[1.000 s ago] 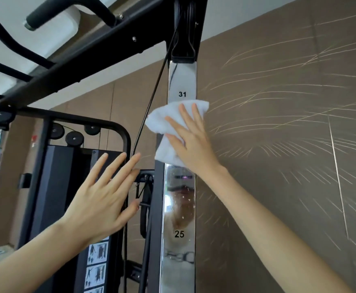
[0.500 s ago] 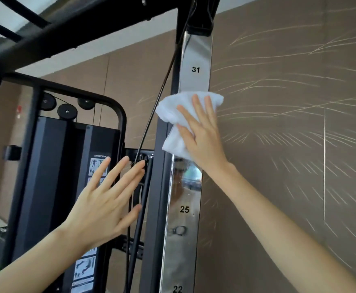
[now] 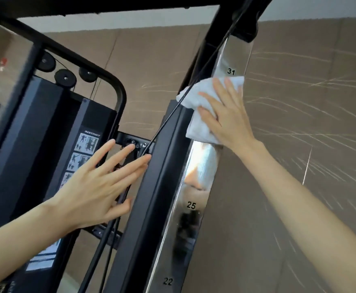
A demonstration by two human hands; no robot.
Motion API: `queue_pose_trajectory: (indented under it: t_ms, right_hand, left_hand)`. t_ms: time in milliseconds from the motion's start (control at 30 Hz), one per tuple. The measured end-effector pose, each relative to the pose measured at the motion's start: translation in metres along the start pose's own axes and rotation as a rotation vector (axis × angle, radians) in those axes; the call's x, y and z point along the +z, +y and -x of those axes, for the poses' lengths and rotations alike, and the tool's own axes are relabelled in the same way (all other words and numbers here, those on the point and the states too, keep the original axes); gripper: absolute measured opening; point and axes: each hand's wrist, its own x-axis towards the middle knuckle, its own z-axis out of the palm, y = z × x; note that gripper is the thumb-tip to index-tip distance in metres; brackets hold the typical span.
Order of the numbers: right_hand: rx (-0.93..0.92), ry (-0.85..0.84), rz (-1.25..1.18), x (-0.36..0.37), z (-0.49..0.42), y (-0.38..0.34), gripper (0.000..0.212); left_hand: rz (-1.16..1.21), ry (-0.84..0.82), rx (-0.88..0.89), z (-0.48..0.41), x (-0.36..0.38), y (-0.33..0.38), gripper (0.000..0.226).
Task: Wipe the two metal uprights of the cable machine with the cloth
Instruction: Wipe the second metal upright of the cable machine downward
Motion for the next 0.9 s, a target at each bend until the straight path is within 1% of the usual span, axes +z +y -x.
queue_pose_trajectory:
  t_ms: [100, 200, 333, 433, 467, 500, 567, 633, 700, 767, 833, 900]
  right_hand:
    - [-0.056, -0.002, 0.054, 0.004, -0.011, -0.006, 0.038]
    - [-0.203, -0.036, 0.016, 0.004, 0.019, -0.023, 0.037]
    - [-0.329, -0.111, -0.017, 0.003, 0.059, -0.052, 0.038]
    - [-0.489, -0.183, 0.038, -0.005, 0.043, -0.038, 0.040]
    - [-0.502, -0.199, 0.075, -0.007, 0.027, -0.025, 0.038]
    - [-0.470, -0.201, 0.107, -0.009, 0.007, -0.010, 0.036]
    - [-0.357, -0.151, 0.160, -0.012, -0.033, 0.014, 0.032]
    - [-0.256, -0.086, 0.169, -0.009, -0.048, 0.017, 0.027]
    - [-0.189, -0.032, 0.138, -0.003, -0.032, 0.004, 0.026]
    - [-0.182, -0.005, 0.074, 0.000, 0.006, -0.021, 0.025]
    - [-0.179, -0.025, 0.015, 0.002, 0.043, -0.044, 0.027]
    - [-0.165, -0.065, -0.009, 0.004, 0.072, -0.063, 0.035]
  left_hand:
    - [0.035, -0.004, -0.010, 0.001, 0.006, -0.002, 0.064]
    - [0.071, -0.004, 0.008, 0.000, 0.011, -0.006, 0.065]
    - [0.118, 0.023, 0.025, 0.002, 0.013, -0.010, 0.064]
    - [0.150, 0.031, 0.033, 0.002, 0.014, -0.012, 0.063]
    - [0.160, 0.033, 0.040, 0.001, 0.015, -0.012, 0.063]
    - [0.168, 0.037, 0.044, 0.000, 0.015, -0.012, 0.063]
    - [0.179, 0.049, 0.043, -0.001, 0.017, -0.012, 0.062]
    - [0.190, 0.050, 0.037, -0.001, 0.020, -0.011, 0.062]
    - [0.198, 0.046, 0.034, 0.000, 0.021, -0.011, 0.062]
    - [0.201, 0.042, 0.034, 0.000, 0.021, -0.011, 0.062]
    - [0.206, 0.039, 0.034, 0.000, 0.021, -0.010, 0.062]
    - [0.213, 0.027, 0.028, 0.000, 0.020, -0.010, 0.062]
